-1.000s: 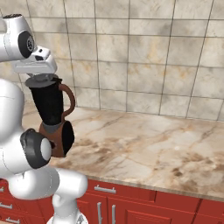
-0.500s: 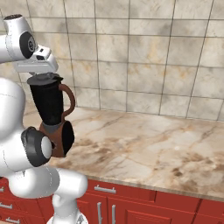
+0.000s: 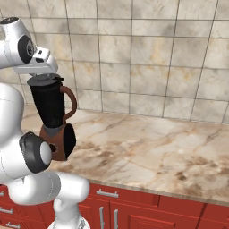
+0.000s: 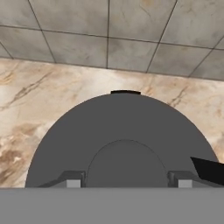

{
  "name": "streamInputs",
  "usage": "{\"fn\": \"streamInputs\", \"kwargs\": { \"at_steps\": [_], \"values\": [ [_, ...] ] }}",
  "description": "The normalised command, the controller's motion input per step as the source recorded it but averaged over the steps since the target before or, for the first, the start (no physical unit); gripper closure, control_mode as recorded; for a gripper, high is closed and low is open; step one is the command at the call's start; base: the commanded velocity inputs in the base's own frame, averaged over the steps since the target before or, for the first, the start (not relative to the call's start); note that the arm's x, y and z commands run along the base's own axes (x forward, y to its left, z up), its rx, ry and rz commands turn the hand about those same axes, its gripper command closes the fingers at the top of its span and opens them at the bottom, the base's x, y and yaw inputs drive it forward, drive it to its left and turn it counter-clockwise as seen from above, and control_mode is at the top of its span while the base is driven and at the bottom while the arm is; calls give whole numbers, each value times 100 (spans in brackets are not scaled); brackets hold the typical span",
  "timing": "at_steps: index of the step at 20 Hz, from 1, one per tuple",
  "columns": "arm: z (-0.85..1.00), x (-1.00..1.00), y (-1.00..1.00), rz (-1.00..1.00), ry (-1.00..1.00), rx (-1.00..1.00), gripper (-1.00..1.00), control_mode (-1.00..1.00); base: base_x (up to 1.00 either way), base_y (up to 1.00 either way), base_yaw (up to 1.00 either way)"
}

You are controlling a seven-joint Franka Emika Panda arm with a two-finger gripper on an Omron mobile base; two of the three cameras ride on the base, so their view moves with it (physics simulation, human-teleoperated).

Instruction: Grab the garlic and lime from the fridge, place them in the blender, close the lid, and turn on the blender to create a marinade.

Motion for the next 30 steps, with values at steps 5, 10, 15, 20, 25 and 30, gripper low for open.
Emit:
{"fn": "streamInputs", "kwargs": {
  "at_steps": [5, 10, 15, 20, 25, 30],
  "values": [
    [-47, -15, 0, 0, -1, 0, 100, -100, 0, 0, 0],
    [-4, -10, 0, 0, 0, 0, 100, -100, 0, 0, 0],
    [-7, -54, 0, 1, 3, 0, 100, -100, 0, 0, 0],
    [0, -11, 0, 0, 0, 0, 100, -100, 0, 0, 0],
    [-11, 33, -10, 0, -12, -3, 100, -100, 0, 0, 0],
    [-1, 46, 0, 0, -14, -1, 100, -100, 0, 0, 0]
  ]
}}
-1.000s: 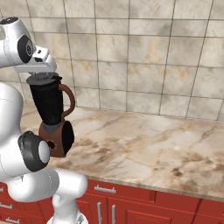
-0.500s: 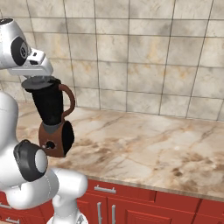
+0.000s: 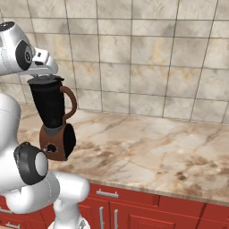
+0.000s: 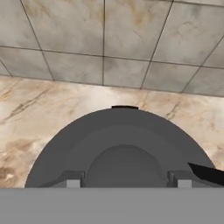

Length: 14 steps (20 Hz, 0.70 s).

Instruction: Grab the garlic and lime from the fridge, place them in the blender, close the lid, and turn on the blender to create a marinade.

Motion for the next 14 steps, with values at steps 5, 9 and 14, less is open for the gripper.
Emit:
{"fn": "streamInputs", "kwargs": {
  "at_steps": [5, 9, 14],
  "values": [
    [0, 5, 0, 0, -5, 0, 100, -100, 0, 0, 0],
    [0, -8, 0, 0, -2, 0, 100, -100, 0, 0, 0],
    [0, -4, 0, 0, -9, 0, 100, -100, 0, 0, 0]
  ]
}}
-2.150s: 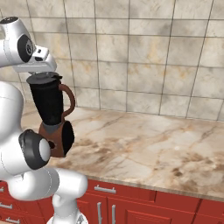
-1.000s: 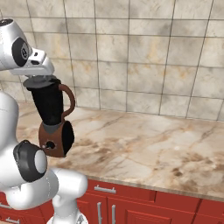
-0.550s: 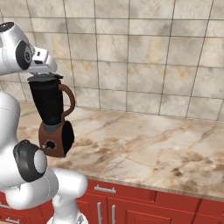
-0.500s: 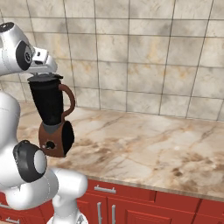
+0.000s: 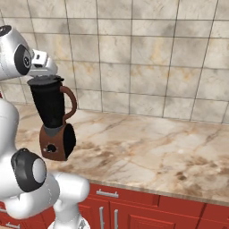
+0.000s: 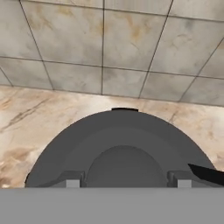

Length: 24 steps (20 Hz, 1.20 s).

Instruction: Grab the garlic and lime from the fridge, place them in the blender, close the lid, and turn on the blender to create a marinade.

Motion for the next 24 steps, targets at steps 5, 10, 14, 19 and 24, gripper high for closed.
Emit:
{"fn": "streamInputs", "kwargs": {
  "at_steps": [5, 10, 14, 19, 24],
  "values": [
    [0, 0, 0, 0, -22, -4, 100, -100, 0, 0, 0],
    [-14, 4, 0, 0, -10, -1, 100, -100, 0, 0, 0],
    [-23, 1, 5, 0, 4, 0, 100, -100, 0, 0, 0],
    [-24, 0, 5, 0, 28, 1, 100, -100, 0, 0, 0],
    [-9, 11, 3, 0, 24, 0, 100, -100, 0, 0, 0]
  ]
}}
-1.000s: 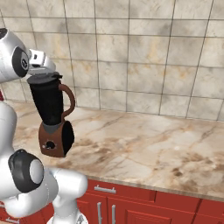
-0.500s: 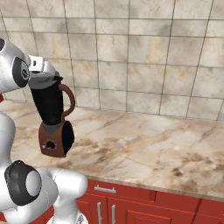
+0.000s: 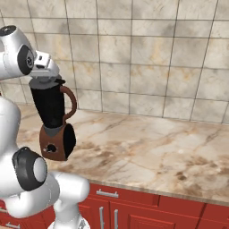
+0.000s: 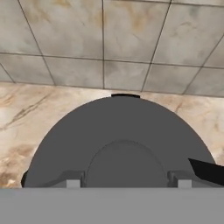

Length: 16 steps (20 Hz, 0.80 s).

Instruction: Grab the garlic and lime from the fridge, place them in the blender, close the lid, and turn on the blender to create a marinade.

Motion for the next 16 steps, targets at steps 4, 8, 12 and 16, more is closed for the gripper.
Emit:
{"fn": "streamInputs", "kwargs": {
  "at_steps": [4, 8, 12, 16],
  "values": [
    [-27, 2, 6, 0, 18, -3, 100, -100, 0, 0, 0],
    [-11, -2, 4, 0, 8, -1, 100, -100, 0, 0, 0],
    [-10, -5, 3, 0, 2, -1, 100, -100, 0, 0, 0],
    [-1, -16, 2, 0, 0, 0, 100, -100, 0, 0, 0]
  ]
}}
